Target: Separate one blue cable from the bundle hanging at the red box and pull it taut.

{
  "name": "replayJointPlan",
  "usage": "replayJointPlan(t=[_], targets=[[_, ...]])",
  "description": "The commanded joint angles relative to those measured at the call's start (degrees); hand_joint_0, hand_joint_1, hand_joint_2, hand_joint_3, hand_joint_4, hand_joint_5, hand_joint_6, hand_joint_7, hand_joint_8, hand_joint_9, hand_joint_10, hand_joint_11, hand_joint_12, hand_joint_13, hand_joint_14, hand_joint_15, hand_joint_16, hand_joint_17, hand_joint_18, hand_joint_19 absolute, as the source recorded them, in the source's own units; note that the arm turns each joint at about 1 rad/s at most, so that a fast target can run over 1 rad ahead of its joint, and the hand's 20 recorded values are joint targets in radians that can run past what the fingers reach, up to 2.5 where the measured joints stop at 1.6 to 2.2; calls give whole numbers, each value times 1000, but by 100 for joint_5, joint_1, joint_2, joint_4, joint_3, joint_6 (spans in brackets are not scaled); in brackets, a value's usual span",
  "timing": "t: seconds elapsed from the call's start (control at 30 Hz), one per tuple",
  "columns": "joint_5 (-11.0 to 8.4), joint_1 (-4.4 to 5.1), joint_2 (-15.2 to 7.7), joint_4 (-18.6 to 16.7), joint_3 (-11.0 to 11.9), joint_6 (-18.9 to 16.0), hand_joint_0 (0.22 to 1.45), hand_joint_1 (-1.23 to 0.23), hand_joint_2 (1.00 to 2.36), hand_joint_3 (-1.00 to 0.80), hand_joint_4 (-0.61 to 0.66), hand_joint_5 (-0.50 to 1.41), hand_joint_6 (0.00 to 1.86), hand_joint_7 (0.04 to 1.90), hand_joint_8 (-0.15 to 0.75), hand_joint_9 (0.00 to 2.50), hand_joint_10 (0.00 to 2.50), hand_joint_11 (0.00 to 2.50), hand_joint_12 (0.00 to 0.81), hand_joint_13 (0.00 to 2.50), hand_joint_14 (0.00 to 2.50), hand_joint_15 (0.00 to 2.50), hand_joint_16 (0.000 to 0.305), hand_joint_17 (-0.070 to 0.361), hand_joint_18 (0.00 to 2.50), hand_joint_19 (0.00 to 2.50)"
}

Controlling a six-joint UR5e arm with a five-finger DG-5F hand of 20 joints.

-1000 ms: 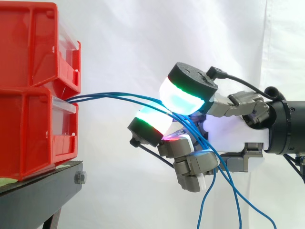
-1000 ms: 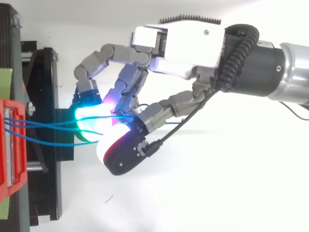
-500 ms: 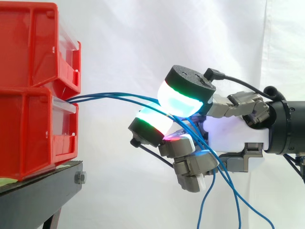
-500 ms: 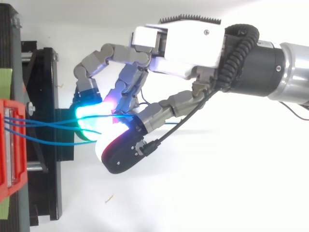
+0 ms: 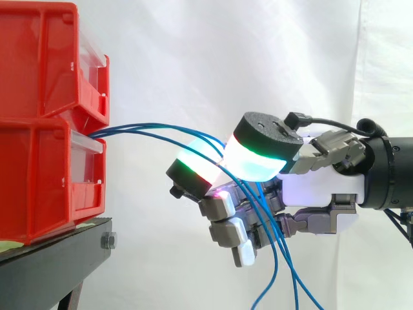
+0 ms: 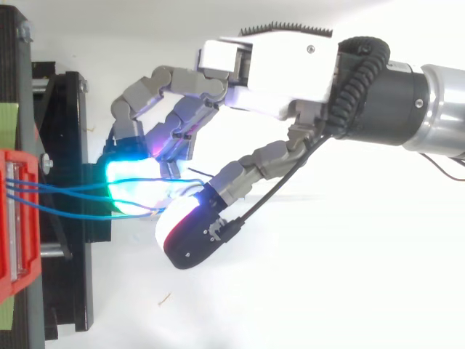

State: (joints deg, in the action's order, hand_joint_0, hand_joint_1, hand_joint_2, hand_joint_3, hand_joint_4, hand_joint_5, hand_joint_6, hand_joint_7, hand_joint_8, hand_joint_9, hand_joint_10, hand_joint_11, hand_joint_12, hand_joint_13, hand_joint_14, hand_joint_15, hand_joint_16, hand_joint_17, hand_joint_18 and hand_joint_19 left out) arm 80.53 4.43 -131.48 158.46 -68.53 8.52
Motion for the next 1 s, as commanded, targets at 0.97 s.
replayJointPlan(t=[0.97], targets=[[-46,23,0,-35,-11,0,708,-898,1013,-331,-27,-193,895,1225,251,1020,10,1249,349,1012,26,1139,44,98,883,866]])
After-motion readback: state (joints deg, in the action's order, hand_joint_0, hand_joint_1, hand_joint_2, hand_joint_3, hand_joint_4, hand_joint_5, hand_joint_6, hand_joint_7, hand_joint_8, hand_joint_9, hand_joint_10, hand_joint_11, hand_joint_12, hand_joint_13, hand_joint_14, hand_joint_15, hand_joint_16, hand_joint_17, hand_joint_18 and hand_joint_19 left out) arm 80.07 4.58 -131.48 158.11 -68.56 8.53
